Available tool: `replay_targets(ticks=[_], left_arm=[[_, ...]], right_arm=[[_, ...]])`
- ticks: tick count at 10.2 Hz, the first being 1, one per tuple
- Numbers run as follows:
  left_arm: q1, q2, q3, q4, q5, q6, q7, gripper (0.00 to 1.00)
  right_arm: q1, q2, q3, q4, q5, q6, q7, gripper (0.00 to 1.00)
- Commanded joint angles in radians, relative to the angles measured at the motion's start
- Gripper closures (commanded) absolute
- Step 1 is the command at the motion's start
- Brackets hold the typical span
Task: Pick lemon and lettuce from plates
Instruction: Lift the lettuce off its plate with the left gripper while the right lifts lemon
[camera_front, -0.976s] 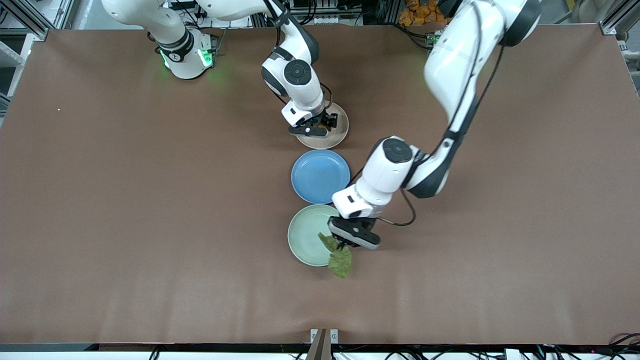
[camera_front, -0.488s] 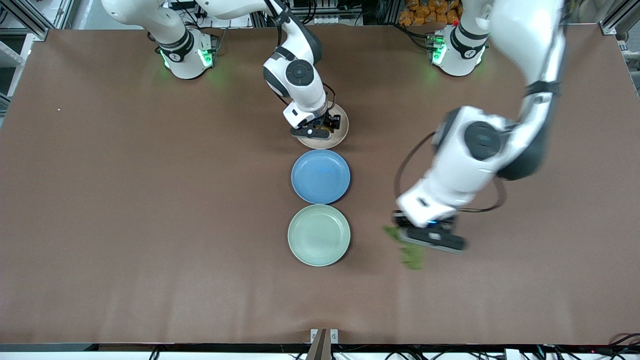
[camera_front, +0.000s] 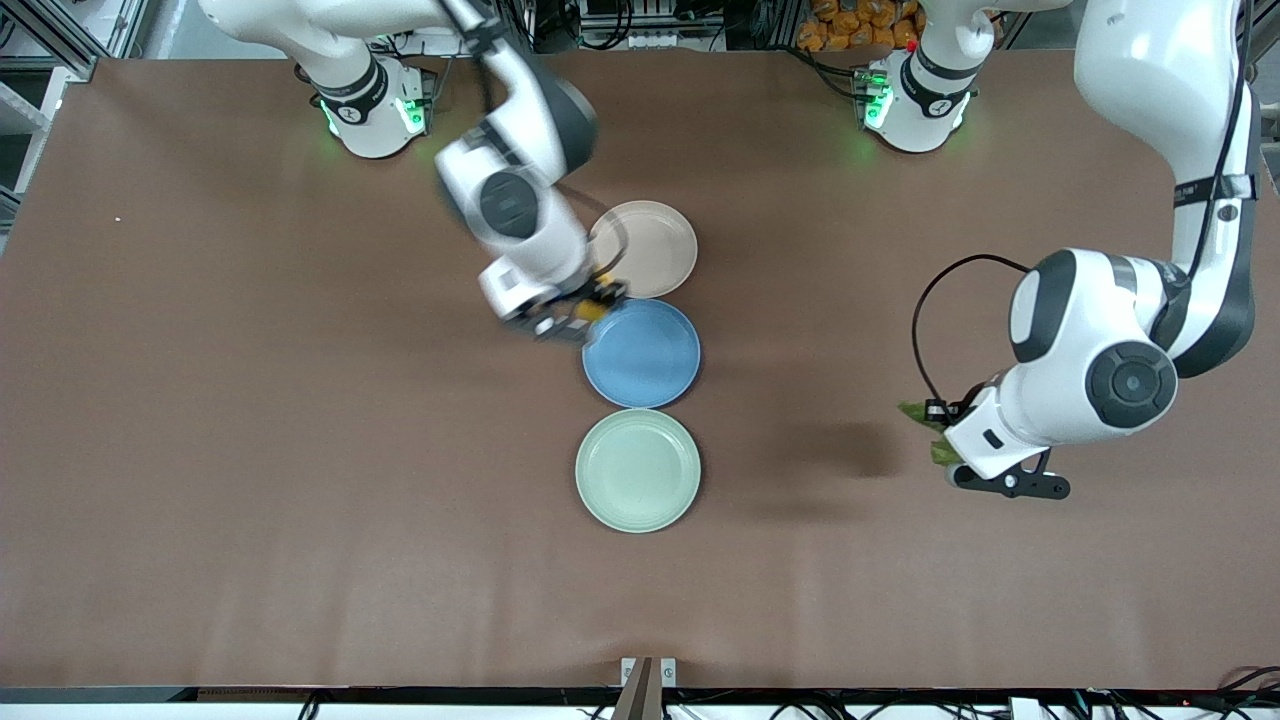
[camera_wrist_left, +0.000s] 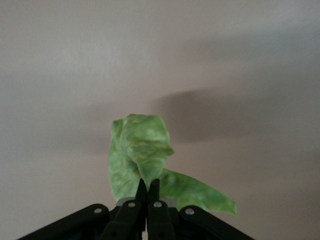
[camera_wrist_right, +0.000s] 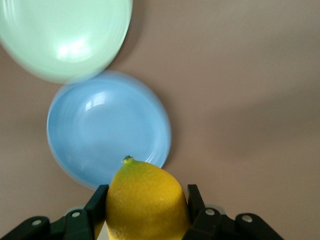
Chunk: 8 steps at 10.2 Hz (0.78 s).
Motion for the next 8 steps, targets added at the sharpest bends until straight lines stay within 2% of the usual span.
replay_targets(ticks=[1,2,3,4,6,7,8], left_arm=[[0.045,0.036,-0.015,-0.090,0.018,0.067,0.016,1.00],[0.046,0.040,-0.013,-0.124,0.020,0.099,0.016,0.96],[0.058,0.043,-0.012,-0.139,0.021,0.104,0.016,0.81],[0.066,0.066,-0.010,-0.141,0.021,0.104,0.016,0.63],[0.062,0.092,-0.006,-0.130,0.048,0.104,0.007,0.33],[0.063,0.080,-0.007,-0.127,0.052,0.096,0.013,0.00],[0.065,0.050,-0.009,-0.116,0.056,0.093,0.011,0.00]], right_arm=[[-0.213,0.007,0.019,0.060,0.003,-0.057,-0.222,1.00],[-0.276,0.007,0.014,0.049,-0.013,-0.057,-0.273,1.00],[-0.338,0.013,0.014,0.031,-0.056,-0.055,-0.323,1.00],[-0.397,0.016,0.014,0.008,-0.063,-0.048,-0.368,1.00],[-0.515,0.017,0.013,-0.069,-0.081,-0.019,-0.472,1.00],[-0.532,0.004,0.011,-0.140,-0.114,0.059,-0.523,1.00],[-0.575,0.002,0.010,-0.207,-0.148,0.157,-0.538,1.00]])
